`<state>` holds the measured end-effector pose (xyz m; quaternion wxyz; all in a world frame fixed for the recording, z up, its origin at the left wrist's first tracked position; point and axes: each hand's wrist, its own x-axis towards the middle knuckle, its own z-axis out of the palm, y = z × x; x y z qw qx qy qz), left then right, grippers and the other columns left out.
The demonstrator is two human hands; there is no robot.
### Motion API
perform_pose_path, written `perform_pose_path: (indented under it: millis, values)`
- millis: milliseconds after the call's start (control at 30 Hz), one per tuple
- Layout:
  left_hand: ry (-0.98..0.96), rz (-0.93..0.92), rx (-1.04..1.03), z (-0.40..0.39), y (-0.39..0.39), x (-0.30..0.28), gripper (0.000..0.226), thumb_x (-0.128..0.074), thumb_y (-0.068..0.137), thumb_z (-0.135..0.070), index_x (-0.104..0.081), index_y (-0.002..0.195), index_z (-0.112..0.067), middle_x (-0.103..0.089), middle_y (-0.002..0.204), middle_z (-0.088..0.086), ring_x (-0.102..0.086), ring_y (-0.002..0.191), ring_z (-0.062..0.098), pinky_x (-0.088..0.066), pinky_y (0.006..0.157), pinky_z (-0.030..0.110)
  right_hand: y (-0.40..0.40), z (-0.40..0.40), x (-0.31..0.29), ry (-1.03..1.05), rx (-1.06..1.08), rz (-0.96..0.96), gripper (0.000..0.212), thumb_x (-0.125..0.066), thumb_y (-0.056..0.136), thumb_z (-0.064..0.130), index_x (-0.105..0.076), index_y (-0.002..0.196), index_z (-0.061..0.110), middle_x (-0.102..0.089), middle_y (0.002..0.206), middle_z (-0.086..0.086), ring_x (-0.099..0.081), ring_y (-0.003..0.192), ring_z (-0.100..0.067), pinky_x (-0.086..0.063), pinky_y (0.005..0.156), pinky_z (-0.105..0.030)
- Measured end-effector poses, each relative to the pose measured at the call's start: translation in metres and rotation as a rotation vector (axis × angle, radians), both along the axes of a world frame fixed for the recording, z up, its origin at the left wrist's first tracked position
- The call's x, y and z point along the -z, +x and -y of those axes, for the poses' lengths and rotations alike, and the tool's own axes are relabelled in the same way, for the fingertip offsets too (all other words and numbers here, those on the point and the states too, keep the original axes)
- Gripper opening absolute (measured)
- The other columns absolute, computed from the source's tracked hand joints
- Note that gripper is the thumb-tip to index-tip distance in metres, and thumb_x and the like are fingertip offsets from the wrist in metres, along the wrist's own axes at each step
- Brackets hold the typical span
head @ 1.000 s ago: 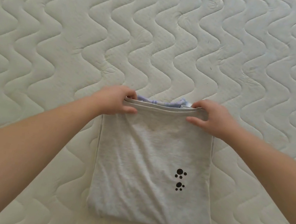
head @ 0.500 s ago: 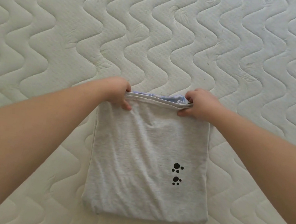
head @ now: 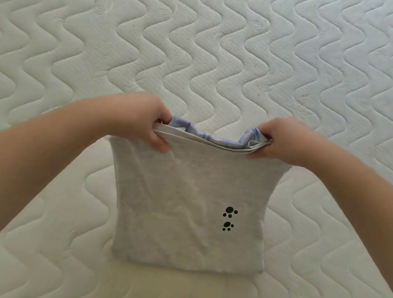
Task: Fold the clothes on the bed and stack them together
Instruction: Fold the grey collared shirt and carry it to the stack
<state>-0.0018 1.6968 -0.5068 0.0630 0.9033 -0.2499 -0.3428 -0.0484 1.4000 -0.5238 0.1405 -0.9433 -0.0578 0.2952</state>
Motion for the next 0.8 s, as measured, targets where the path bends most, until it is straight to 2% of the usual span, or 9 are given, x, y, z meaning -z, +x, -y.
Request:
perform_pose_path:
  millis: [100,200,267,367,467,533,633,700,800]
  values:
    - [-0.066,0.076,-0.073,-0.003,-0.014,-0.07,0.037,-0.084,0.066,-0.046,-0.05,0.066,-0.032,-0.058,0.06,-0.014,-0.052,0.057,-0.002,-0.028,0.05,0.024,-0.01,0.005,-0.073,0.043,0.045,0.073,0.021,-0.076,0.073,0.041,-0.06,0.061,0.037,-0.055,0.053,0.014,-0.046,0.051,-0.005,-0.032,0.047,-0.027]
    - [-0.117,0.161,-0.144,-0.007,-0.02,-0.129,0.035,-0.083,0.071,-0.042,-0.059,0.097,-0.042,-0.06,0.069,-0.027,-0.052,0.068,-0.008,-0.033,0.055,0.019,-0.015,0.007,-0.135,0.08,0.075,0.205,0.012,-0.076,0.073,0.039,-0.067,0.069,0.032,-0.055,0.053,0.009,-0.049,0.054,0.001,-0.033,0.045,-0.023]
    - [-0.138,0.263,-0.155,-0.011,-0.021,-0.157,0.037,-0.079,0.077,-0.035,-0.062,0.109,-0.041,-0.062,0.075,-0.027,-0.051,0.071,0.0,-0.033,0.057,0.018,-0.017,0.007,-0.165,0.085,0.083,0.308,0.011,-0.072,0.073,0.04,-0.067,0.07,0.031,-0.054,0.053,0.007,-0.05,0.055,-0.001,-0.032,0.046,-0.026]
    - [-0.126,0.433,-0.144,-0.012,-0.025,-0.172,0.026,-0.069,0.084,-0.027,-0.067,0.109,-0.033,-0.065,0.078,-0.012,-0.049,0.074,0.015,-0.032,0.057,0.029,-0.023,0.004,-0.184,0.005,0.036,0.461,0.01,-0.067,0.08,0.031,-0.065,0.077,0.022,-0.054,0.059,0.004,-0.05,0.061,-0.018,-0.033,0.052,-0.03]
    - [-0.121,0.587,-0.14,-0.016,-0.037,-0.147,0.015,-0.064,0.086,-0.024,-0.069,0.101,-0.023,-0.063,0.074,0.006,-0.056,0.071,0.034,-0.032,0.058,0.031,-0.039,-0.002,-0.164,-0.052,0.004,0.645,0.007,-0.066,0.078,0.012,-0.061,0.078,0.017,-0.056,0.065,-0.009,-0.048,0.062,-0.035,-0.036,0.054,-0.034]
    - [-0.174,0.711,-0.122,-0.02,-0.051,-0.112,0.013,-0.067,0.083,-0.015,-0.068,0.096,-0.017,-0.065,0.071,0.017,-0.06,0.063,0.041,-0.035,0.053,0.032,-0.058,-0.008,-0.132,-0.066,0.001,0.745,0.01,-0.068,0.074,0.007,-0.061,0.076,0.015,-0.062,0.067,-0.012,-0.057,0.063,-0.038,-0.04,0.052,-0.035]
    - [-0.213,0.777,-0.118,-0.025,-0.087,-0.041,0.03,-0.073,0.074,-0.001,-0.07,0.1,-0.014,-0.067,0.068,0.017,-0.062,0.053,0.039,-0.045,0.045,0.036,-0.097,-0.019,-0.063,-0.031,0.01,0.82,0.02,-0.076,0.073,0.004,-0.074,0.09,0.015,-0.074,0.083,-0.009,-0.069,0.072,-0.032,-0.05,0.053,-0.035]
    - [-0.22,0.756,-0.093,-0.028,-0.121,0.012,0.036,-0.066,0.073,0.004,-0.07,0.106,-0.011,-0.069,0.073,0.012,-0.064,0.058,0.035,-0.051,0.051,0.037,-0.129,-0.026,-0.011,-0.009,0.024,0.79,0.029,-0.083,0.069,0.002,-0.076,0.095,0.011,-0.076,0.093,-0.006,-0.073,0.077,-0.027,-0.054,0.056,-0.033]
    - [-0.204,0.679,-0.05,-0.025,-0.179,0.087,0.044,-0.051,0.07,-0.002,-0.072,0.109,-0.006,-0.073,0.084,0.008,-0.069,0.069,0.028,-0.054,0.066,0.031,-0.18,-0.034,0.063,0.012,0.091,0.649,0.04,-0.087,0.061,-0.002,-0.077,0.098,0.009,-0.076,0.097,-0.007,-0.074,0.082,-0.025,-0.056,0.057,-0.03]
